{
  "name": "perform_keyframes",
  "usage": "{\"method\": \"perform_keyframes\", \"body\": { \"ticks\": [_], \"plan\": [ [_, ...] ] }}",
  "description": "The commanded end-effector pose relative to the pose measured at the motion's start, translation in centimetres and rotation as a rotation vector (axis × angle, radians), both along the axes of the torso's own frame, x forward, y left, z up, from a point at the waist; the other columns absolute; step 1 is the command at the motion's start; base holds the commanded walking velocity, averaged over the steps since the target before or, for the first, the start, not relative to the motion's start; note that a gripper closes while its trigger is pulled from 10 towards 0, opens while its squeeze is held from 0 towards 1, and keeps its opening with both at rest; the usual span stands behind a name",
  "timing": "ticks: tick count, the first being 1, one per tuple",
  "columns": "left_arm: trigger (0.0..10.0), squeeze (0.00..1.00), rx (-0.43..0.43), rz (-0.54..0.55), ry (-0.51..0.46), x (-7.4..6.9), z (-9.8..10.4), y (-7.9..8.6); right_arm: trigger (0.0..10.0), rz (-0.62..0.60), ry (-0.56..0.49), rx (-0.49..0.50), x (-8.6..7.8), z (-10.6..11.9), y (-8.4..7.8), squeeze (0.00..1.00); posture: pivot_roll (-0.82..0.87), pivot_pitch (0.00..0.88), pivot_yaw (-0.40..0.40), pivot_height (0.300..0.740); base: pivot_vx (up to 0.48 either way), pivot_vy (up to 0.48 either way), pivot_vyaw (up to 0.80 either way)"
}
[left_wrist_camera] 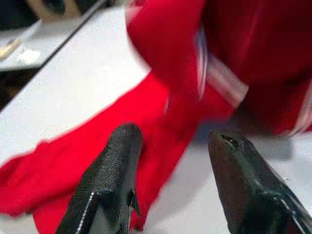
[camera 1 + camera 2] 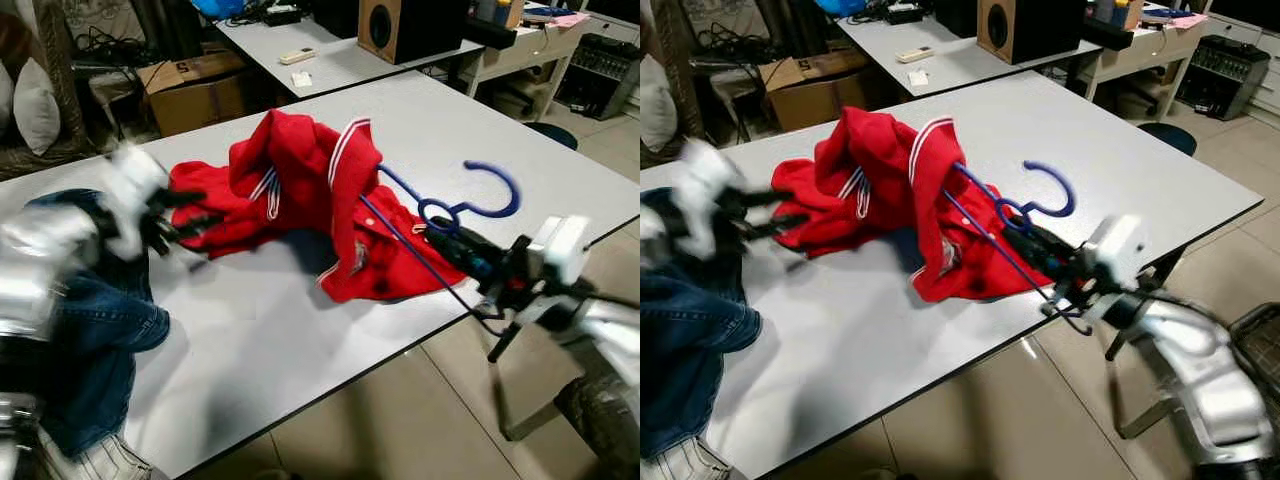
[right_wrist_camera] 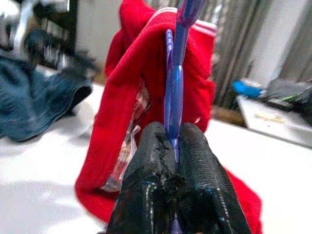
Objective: Hang hanger
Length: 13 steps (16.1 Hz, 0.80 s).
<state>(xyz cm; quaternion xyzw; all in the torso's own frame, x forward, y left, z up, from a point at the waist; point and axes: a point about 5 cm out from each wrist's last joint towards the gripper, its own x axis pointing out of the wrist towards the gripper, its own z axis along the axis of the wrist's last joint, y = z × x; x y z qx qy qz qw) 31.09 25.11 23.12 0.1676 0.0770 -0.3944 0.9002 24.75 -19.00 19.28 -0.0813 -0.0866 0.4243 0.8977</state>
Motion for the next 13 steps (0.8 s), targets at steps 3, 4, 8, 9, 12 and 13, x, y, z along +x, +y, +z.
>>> {"method": "perform_keyframes", "body": {
  "ticks": [3,4,8,9,12,13],
  "plan": [
    [10.0,1.0,-0.03,-0.235,0.083,-2.4,3.3,-0.6,10.0,0.11,0.058,-0.047,0.1,0.9,-0.5,0.0,0.02,0.0,0.07,0.74,0.0,0.0,0.0],
    [10.0,1.0,-0.031,-0.262,0.08,-2.5,3.7,-1.1,10.0,0.126,0.074,-0.047,0.1,0.9,-0.5,0.0,0.02,0.0,0.068,0.74,0.0,0.0,0.0],
    [10.0,0.0,0.073,-0.414,-0.028,-1.3,4.7,-5.7,10.0,0.288,0.185,-0.095,-0.5,1.4,-1.0,0.0,0.0,0.0,0.071,0.74,0.0,0.0,0.0],
    [10.0,0.0,0.09,-0.412,-0.045,-1.1,4.7,-5.8,10.0,0.3,0.193,-0.099,-0.5,1.5,-1.1,0.0,0.0,0.0,0.071,0.74,0.0,0.0,0.0],
    [10.0,0.0,0.062,-0.501,-0.023,-1.1,4.3,-7.3,10.0,0.339,0.21,-0.125,-0.9,1.7,-1.2,0.0,-0.01,0.0,0.077,0.74,0.0,0.0,0.0],
    [10.0,0.0,0.069,-0.536,0.003,-1.3,3.9,-7.8,10.0,0.346,0.214,-0.123,-0.9,1.8,-1.1,0.0,-0.01,0.0,0.079,0.74,0.0,0.0,0.0]
  ]
}}
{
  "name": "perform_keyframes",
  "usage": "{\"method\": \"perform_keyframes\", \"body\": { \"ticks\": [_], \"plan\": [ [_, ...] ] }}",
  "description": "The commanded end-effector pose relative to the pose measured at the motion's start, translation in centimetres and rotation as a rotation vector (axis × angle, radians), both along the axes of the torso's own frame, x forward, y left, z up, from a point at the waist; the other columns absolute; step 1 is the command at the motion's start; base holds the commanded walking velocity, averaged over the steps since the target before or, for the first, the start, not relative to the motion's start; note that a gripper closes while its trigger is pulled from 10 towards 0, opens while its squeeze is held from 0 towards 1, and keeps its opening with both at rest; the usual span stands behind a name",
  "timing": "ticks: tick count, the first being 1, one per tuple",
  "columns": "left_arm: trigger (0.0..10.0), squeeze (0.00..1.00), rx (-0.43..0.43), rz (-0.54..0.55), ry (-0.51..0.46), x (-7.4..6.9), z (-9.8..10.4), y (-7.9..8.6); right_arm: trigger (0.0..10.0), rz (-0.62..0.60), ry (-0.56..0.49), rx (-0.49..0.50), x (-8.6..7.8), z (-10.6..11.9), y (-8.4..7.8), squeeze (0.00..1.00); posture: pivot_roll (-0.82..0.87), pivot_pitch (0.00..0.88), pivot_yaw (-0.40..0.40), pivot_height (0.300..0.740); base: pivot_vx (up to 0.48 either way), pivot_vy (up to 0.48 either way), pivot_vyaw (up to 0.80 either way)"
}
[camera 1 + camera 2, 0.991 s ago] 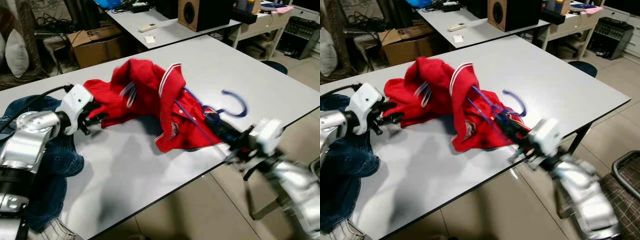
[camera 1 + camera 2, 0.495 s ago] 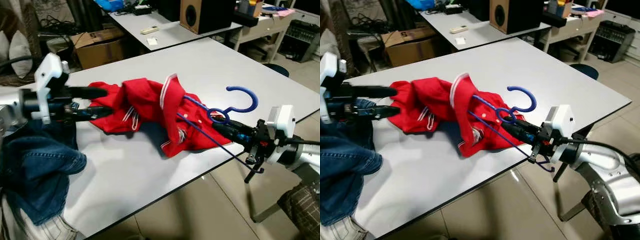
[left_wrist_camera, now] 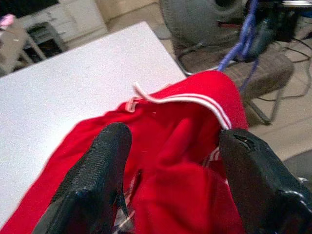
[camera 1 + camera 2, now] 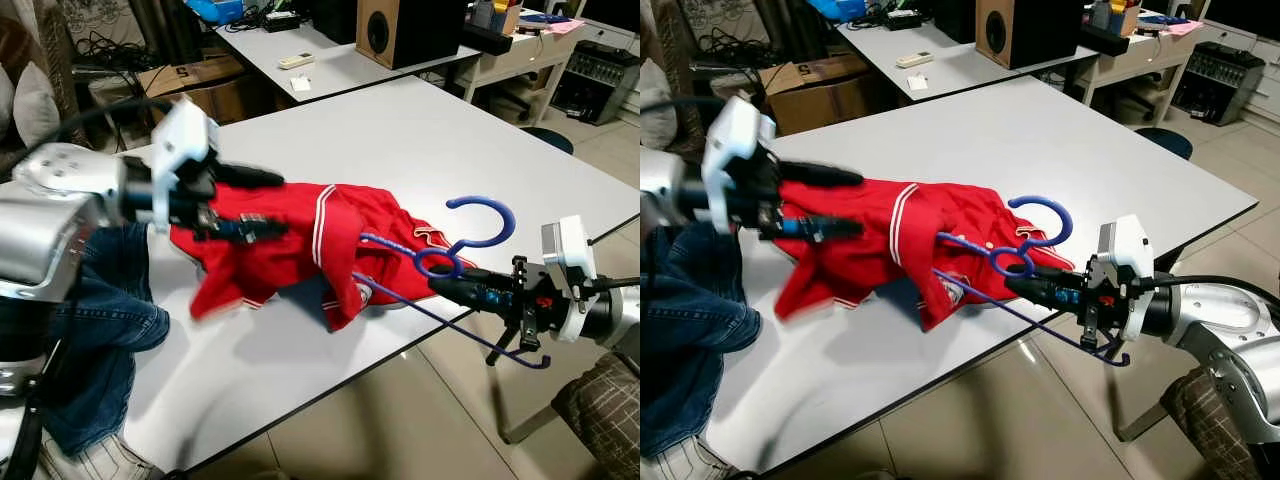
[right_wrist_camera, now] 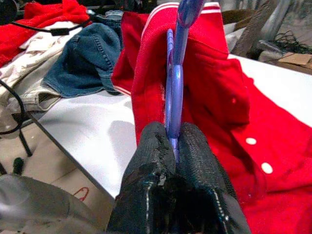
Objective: Hang hanger
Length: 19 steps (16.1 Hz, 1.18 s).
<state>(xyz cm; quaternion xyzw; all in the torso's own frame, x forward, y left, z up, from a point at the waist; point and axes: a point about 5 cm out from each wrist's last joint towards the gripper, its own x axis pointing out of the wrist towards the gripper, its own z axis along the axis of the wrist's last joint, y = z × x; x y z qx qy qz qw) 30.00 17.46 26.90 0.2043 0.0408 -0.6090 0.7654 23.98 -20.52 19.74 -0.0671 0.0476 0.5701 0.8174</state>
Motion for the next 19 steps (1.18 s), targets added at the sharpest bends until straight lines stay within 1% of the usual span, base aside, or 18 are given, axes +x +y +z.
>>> {"method": "perform_keyframes", "body": {
  "ticks": [1,3,4,5,6,7,9,11,12,13,15,17,19],
  "plan": [
    [10.0,0.0,0.014,-0.045,0.009,-0.3,-0.5,-0.9,10.0,0.04,-0.045,0.018,-0.2,1.3,0.5,0.0,-0.01,0.0,0.08,0.74,0.0,0.0,0.0],
    [10.0,0.0,0.016,-0.097,0.038,-0.8,-1.3,-2.1,10.0,0.044,-0.048,0.02,-0.3,1.3,0.7,0.0,-0.01,0.0,0.082,0.74,0.0,0.0,0.0],
    [10.0,0.0,0.016,-0.107,0.045,-0.9,-1.6,-2.5,10.0,0.045,-0.049,0.019,-0.3,1.3,0.8,0.0,-0.01,0.0,0.082,0.74,0.0,0.0,0.0],
    [10.0,0.0,0.044,-0.094,0.031,-0.8,-2.0,-2.8,10.0,0.051,-0.049,0.019,-0.3,1.3,0.9,0.0,-0.01,0.0,0.081,0.74,0.0,0.0,0.0],
    [10.0,0.0,0.074,-0.066,-0.003,-0.3,-2.5,-3.2,10.0,0.059,-0.05,0.016,-0.2,1.3,1.1,0.0,-0.01,0.0,0.08,0.74,0.0,0.0,0.0],
    [10.0,0.0,0.064,-0.05,-0.018,0.0,-2.6,-3.4,10.0,0.065,-0.048,0.014,-0.2,1.3,1.2,0.0,-0.01,0.0,0.079,0.74,0.0,0.0,0.0],
    [10.0,0.0,0.05,-0.064,-0.025,0.0,-2.4,-4.0,10.0,0.071,-0.048,0.004,-0.1,1.1,1.4,0.0,-0.01,0.0,0.079,0.74,0.0,0.0,0.0],
    [6.3,0.0,0.053,-0.094,-0.036,-0.2,-2.6,-4.9,10.0,0.083,-0.046,0.003,0.0,1.0,1.8,0.0,-0.01,0.0,0.079,0.74,0.0,0.0,0.0],
    [7.5,0.0,0.03,-0.117,-0.043,-0.4,-2.5,-5.4,10.0,0.088,-0.041,-0.001,0.0,0.9,1.9,0.0,-0.01,0.0,0.08,0.74,0.0,0.0,0.0],
    [10.0,0.0,0.005,-0.149,-0.039,-0.7,-2.1,-5.9,10.0,0.092,-0.037,-0.017,0.0,0.7,2.0,0.0,-0.01,0.0,0.08,0.74,0.0,0.0,0.0],
    [10.0,0.0,-0.023,-0.203,-0.015,-1.4,-1.6,-6.5,10.0,0.097,-0.027,-0.036,0.1,0.3,2.0,0.0,-0.01,0.0,0.077,0.74,0.0,0.0,0.0],
    [10.0,0.0,-0.026,-0.256,0.011,-1.9,-1.7,-7.1,10.0,0.106,-0.018,-0.051,0.2,-0.1,2.3,0.0,-0.01,0.0,0.076,0.74,0.0,0.0,0.0],
    [9.5,0.0,-0.022,-0.26,0.01,-1.9,-2.1,-7.7,10.0,0.121,-0.023,-0.054,0.4,-0.1,2.8,0.0,-0.01,0.0,0.074,0.74,0.0,0.0,0.0]
  ]
}}
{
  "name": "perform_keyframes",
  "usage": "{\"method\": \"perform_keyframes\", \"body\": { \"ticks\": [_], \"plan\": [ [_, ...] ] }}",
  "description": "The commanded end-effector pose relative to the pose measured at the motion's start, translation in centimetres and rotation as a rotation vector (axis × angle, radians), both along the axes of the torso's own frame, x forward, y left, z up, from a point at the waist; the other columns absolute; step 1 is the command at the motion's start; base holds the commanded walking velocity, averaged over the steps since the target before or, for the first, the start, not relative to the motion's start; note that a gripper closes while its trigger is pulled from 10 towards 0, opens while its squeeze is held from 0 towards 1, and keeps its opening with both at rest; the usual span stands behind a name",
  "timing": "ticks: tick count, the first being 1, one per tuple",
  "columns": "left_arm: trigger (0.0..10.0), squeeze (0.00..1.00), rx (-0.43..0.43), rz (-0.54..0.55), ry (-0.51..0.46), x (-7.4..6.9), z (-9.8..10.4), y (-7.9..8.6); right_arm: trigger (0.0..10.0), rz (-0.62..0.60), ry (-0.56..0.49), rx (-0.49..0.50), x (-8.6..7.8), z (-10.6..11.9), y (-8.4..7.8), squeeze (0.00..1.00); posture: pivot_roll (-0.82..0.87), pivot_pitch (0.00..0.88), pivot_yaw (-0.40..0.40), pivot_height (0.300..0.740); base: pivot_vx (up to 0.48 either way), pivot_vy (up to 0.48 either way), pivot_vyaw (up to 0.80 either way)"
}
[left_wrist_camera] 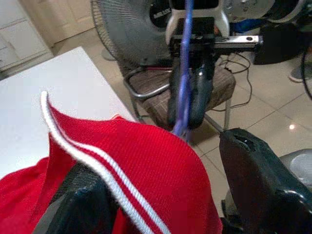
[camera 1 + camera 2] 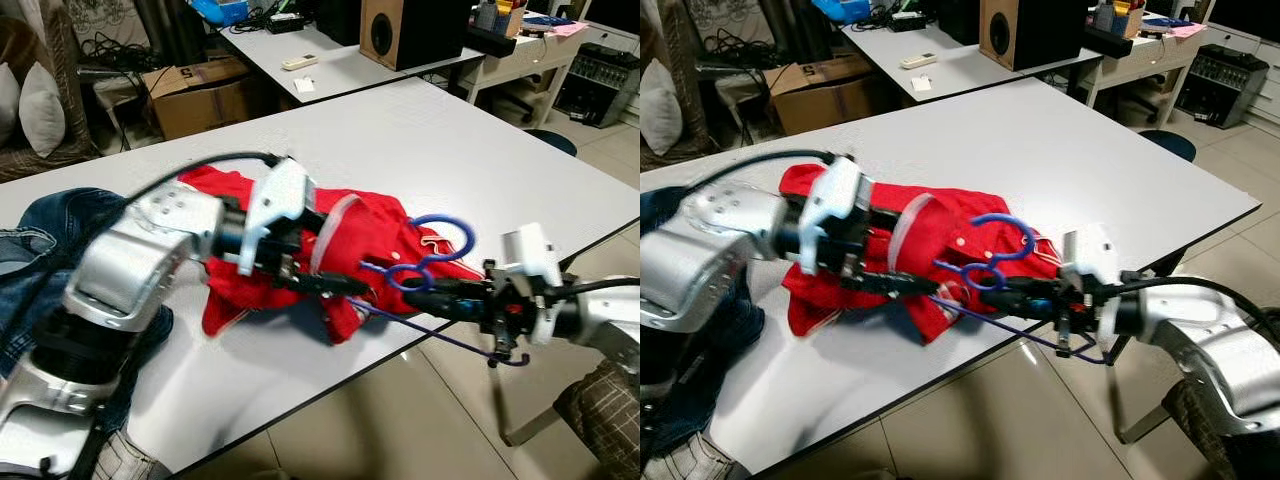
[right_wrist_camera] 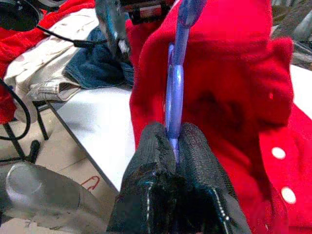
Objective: Hang hanger
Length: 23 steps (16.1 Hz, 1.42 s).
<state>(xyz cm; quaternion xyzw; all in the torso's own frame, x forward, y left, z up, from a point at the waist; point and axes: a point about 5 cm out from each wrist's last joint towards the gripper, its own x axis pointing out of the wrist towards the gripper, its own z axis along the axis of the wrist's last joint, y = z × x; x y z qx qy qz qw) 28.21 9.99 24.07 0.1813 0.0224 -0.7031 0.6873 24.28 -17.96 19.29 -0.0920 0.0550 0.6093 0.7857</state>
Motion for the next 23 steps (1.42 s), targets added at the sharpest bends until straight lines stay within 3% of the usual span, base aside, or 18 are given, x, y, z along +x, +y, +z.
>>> {"method": "perform_keyframes", "body": {
  "ticks": [1,2,3,7,8,11,14,15,16,18,19,20,21,23],
  "plan": [
    [8.6,0.0,0.002,-0.01,-0.037,0.0,0.7,-0.4,10.0,0.023,-0.016,-0.001,0.2,0.4,0.4,0.0,-0.01,0.0,0.074,0.74,0.0,0.0,0.0],
    [8.8,0.0,-0.021,-0.001,-0.037,0.1,0.8,-0.7,10.0,0.025,-0.017,0.0,0.2,0.4,0.4,0.0,-0.01,0.0,0.073,0.74,0.0,0.0,0.0],
    [10.0,0.0,-0.043,0.006,-0.039,0.2,1.1,-0.9,10.0,0.028,-0.018,0.003,0.3,0.4,0.5,0.0,-0.01,0.0,0.072,0.74,0.0,0.0,0.0],
    [10.0,0.0,-0.024,0.092,-0.09,1.5,1.1,0.0,10.0,0.033,-0.02,0.007,0.4,0.4,0.7,0.0,-0.01,0.0,0.071,0.74,0.0,0.0,0.0],
    [10.0,0.0,0.047,0.125,-0.115,2.0,0.7,1.1,10.0,0.037,-0.018,0.01,0.3,0.5,0.6,0.0,-0.01,0.0,0.069,0.74,0.0,0.0,0.0],
    [10.0,0.0,0.095,0.1,-0.09,1.9,0.2,1.9,10.0,0.051,-0.011,-0.001,0.2,0.5,0.5,0.0,-0.01,0.0,0.068,0.74,0.0,0.0,0.0],
    [10.0,0.0,0.097,0.12,-0.082,2.5,1.0,3.6,10.0,0.056,-0.006,-0.032,0.2,0.3,0.1,0.0,-0.02,0.0,0.074,0.74,0.0,0.0,0.0],
    [10.0,0.29,0.106,0.153,-0.072,2.9,1.3,4.7,10.0,0.053,-0.006,-0.034,0.2,0.4,0.0,0.0,-0.01,0.0,0.072,0.74,0.0,0.0,0.0],
    [10.0,1.0,0.095,0.158,-0.048,3.0,1.6,5.1,10.0,0.051,-0.007,-0.033,0.2,0.4,0.0,0.0,-0.01,0.0,0.069,0.74,0.0,0.0,0.0],
    [10.0,1.0,0.094,0.116,-0.051,2.7,1.7,4.8,10.0,0.054,-0.007,-0.031,0.2,0.4,0.1,0.0,-0.01,0.0,0.07,0.74,0.0,0.0,0.0],
    [10.0,0.66,0.112,0.114,-0.058,2.7,1.5,5.0,10.0,0.055,-0.007,-0.03,0.3,0.4,0.1,0.0,-0.01,0.0,0.071,0.74,0.0,0.0,0.0],
    [10.0,0.0,0.174,0.147,-0.085,3.0,1.1,5.9,10.0,0.052,-0.006,-0.039,0.3,0.3,0.1,0.0,-0.01,0.0,0.071,0.74,0.0,0.0,0.0],
    [10.0,0.0,0.217,0.215,-0.126,3.7,1.0,7.4,10.0,0.046,-0.004,-0.047,0.3,0.1,0.0,0.0,-0.01,0.0,0.071,0.74,0.0,0.0,0.0],
    [10.0,0.0,0.196,0.276,-0.193,4.3,1.9,8.7,10.0,0.023,-0.015,-0.051,0.5,0.1,-0.1,0.0,-0.02,0.0,0.072,0.74,0.0,0.0,0.0]
  ]
}}
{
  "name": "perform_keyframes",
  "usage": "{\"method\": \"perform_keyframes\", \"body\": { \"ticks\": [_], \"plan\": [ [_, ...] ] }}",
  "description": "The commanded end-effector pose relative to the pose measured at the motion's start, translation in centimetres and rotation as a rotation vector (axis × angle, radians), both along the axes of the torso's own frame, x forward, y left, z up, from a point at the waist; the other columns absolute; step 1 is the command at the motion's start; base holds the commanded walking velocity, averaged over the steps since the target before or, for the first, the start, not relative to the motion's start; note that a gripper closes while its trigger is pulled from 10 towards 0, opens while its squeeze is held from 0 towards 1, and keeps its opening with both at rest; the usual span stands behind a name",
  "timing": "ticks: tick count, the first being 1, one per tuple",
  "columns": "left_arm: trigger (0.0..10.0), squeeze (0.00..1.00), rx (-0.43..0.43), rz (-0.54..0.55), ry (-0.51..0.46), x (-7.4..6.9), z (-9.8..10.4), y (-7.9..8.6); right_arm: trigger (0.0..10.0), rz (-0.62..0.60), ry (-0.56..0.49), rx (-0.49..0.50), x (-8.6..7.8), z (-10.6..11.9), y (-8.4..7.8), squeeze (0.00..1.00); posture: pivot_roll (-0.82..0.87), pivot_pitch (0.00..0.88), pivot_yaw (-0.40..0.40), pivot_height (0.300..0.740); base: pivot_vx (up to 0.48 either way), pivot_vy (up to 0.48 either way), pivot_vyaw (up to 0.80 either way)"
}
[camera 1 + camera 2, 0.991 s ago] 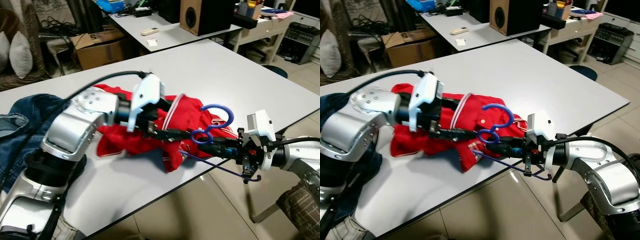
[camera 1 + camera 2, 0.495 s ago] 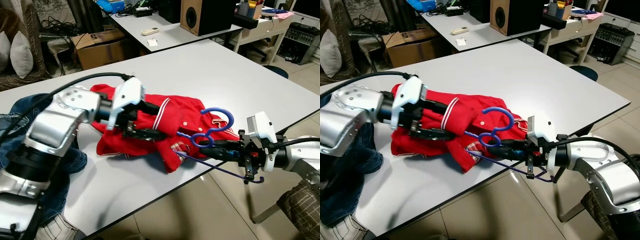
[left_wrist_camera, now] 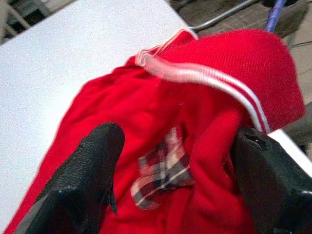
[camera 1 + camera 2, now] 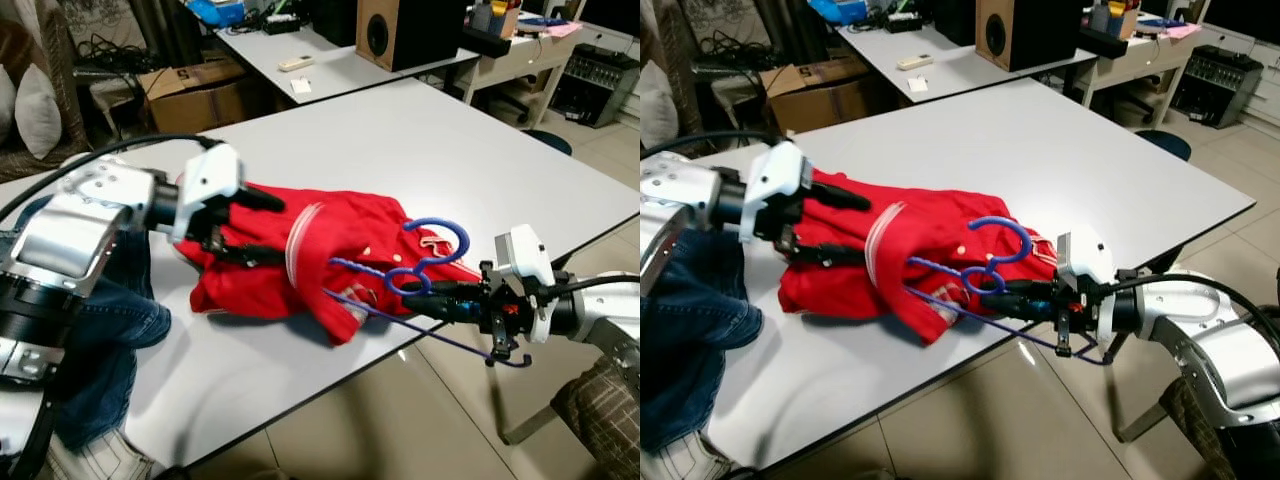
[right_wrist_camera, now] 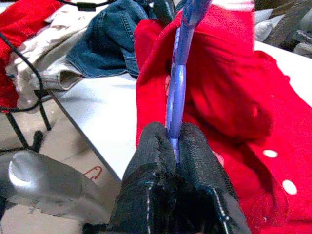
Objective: Hang hanger
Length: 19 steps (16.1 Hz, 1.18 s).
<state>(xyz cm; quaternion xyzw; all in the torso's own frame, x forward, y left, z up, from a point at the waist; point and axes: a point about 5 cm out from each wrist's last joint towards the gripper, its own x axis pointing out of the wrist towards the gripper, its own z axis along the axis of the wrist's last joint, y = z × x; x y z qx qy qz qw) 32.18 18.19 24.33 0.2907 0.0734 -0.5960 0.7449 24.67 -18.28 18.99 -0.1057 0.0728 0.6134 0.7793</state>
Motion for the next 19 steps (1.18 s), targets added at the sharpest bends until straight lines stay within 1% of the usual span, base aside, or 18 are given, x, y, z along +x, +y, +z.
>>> {"method": "perform_keyframes", "body": {
  "ticks": [1,2,3,5,6,7,9,10,12,13,16,17,19],
  "plan": [
    [10.0,0.0,-0.012,0.046,-0.083,0.5,2.1,1.0,10.0,-0.006,-0.033,-0.017,0.4,0.3,0.2,0.0,-0.02,0.0,0.067,0.74,0.0,0.0,0.0],
    [10.0,0.0,-0.037,0.048,-0.074,0.4,2.5,1.4,10.0,-0.001,-0.036,-0.018,0.6,0.3,0.4,0.0,-0.02,0.0,0.062,0.74,0.0,0.0,0.0],
    [10.0,0.0,-0.059,0.033,-0.066,0.3,2.6,1.4,10.0,0.004,-0.036,-0.014,0.6,0.4,0.5,0.0,-0.02,0.0,0.058,0.74,0.0,0.0,0.0],
    [10.0,0.0,-0.155,-0.042,-0.018,-0.5,3.0,0.6,10.0,0.029,-0.036,-0.018,0.7,0.5,0.8,0.0,-0.02,0.0,0.043,0.74,0.0,0.0,0.0],
    [10.0,0.0,-0.156,-0.055,-0.018,-0.5,3.0,0.5,10.0,0.036,-0.036,-0.022,0.8,0.4,0.9,0.0,-0.01,0.0,0.038,0.74,0.0,0.0,0.0],
    [10.0,0.0,-0.145,-0.064,-0.012,-0.6,2.9,0.5,10.0,0.041,-0.036,-0.023,0.8,0.4,0.9,0.0,-0.01,0.0,0.033,0.74,0.0,0.0,0.0],
    [10.0,0.0,-0.095,-0.076,0.008,-1.0,2.3,0.6,10.0,0.054,-0.034,-0.021,0.9,0.5,1.0,0.0,-0.01,0.0,0.028,0.74,0.0,0.0,0.0],
    [10.0,0.0,-0.027,-0.087,0.037,-1.5,0.9,0.7,10.0,0.082,-0.031,-0.011,0.8,0.8,1.3,0.0,-0.01,0.0,0.025,0.74,0.0,0.0,0.0],
    [10.0,0.0,0.017,-0.092,0.065,-1.7,0.0,0.7,10.0,0.102,-0.03,-0.006,0.7,0.9,1.4,0.0,-0.01,0.0,0.025,0.74,0.0,0.0,0.0],
    [10.0,0.0,0.02,-0.091,0.068,-1.8,-0.2,0.7,10.0,0.105,-0.029,-0.004,0.7,0.9,1.5,0.0,-0.01,0.0,0.025,0.74,0.0,0.0,0.0],
    [10.0,0.0,0.035,-0.095,0.074,-1.7,-1.3,-0.1,10.0,0.11,-0.033,0.005,0.6,1.0,1.6,0.0,-0.01,0.0,0.034,0.74,0.0,0.0,0.0],
    [10.0,0.0,0.027,-0.11,0.078,-1.8,-1.7,-0.7,10.0,0.11,-0.036,0.009,0.6,1.1,1.7,0.0,-0.01,0.0,0.039,0.74,0.0,0.0,0.0],
    [10.0,0.0,0.007,-0.15,0.085,-2.1,-1.4,-1.5,10.0,0.109,-0.039,0.012,0.6,1.2,1.7,0.0,-0.02,0.0,0.042,0.74,0.0,0.0,0.0]
  ]
}}
